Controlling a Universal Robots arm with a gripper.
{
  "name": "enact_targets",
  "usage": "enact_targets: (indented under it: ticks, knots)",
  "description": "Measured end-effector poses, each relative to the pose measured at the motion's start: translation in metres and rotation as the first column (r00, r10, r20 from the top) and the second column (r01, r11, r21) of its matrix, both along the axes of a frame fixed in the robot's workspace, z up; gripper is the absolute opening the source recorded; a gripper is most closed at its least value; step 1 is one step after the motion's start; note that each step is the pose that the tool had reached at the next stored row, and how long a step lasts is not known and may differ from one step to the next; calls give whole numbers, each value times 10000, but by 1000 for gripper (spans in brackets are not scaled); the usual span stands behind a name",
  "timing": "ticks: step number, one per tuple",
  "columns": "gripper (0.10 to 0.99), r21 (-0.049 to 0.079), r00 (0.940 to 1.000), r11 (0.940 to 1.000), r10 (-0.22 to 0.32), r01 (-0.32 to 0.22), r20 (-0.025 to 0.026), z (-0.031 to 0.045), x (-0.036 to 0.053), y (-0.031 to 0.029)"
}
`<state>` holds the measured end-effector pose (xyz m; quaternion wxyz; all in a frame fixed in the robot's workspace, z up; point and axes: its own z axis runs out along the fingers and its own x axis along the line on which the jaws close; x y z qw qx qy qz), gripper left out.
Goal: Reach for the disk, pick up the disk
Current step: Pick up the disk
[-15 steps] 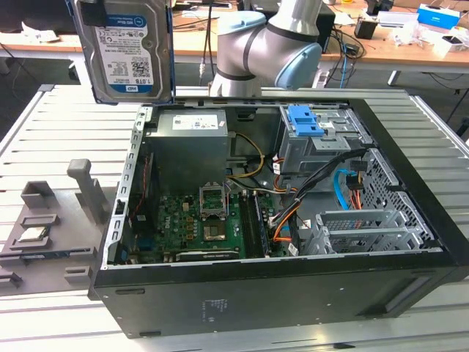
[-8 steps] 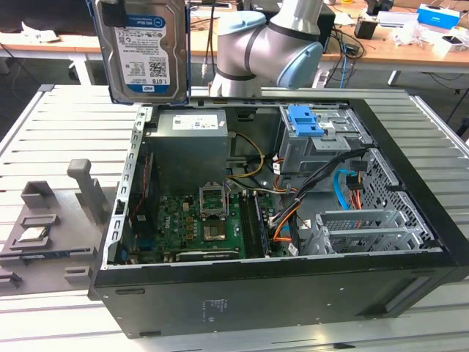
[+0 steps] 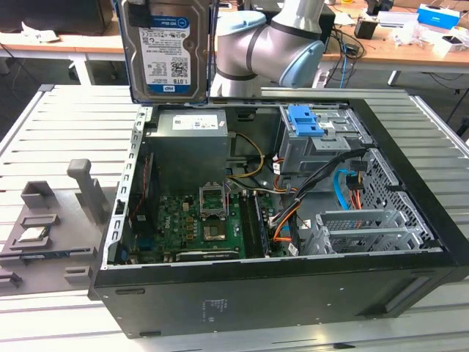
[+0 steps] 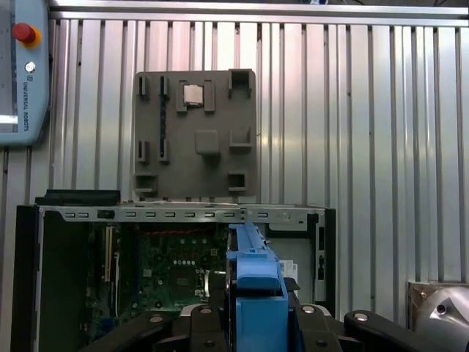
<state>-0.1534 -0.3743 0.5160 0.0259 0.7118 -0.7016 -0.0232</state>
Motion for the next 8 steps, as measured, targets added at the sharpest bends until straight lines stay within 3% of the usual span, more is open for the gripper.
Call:
enact_targets:
  ticks: [8]
  knots:
    - [369,5,10000,10000,0,0,-1,-7,104,1]
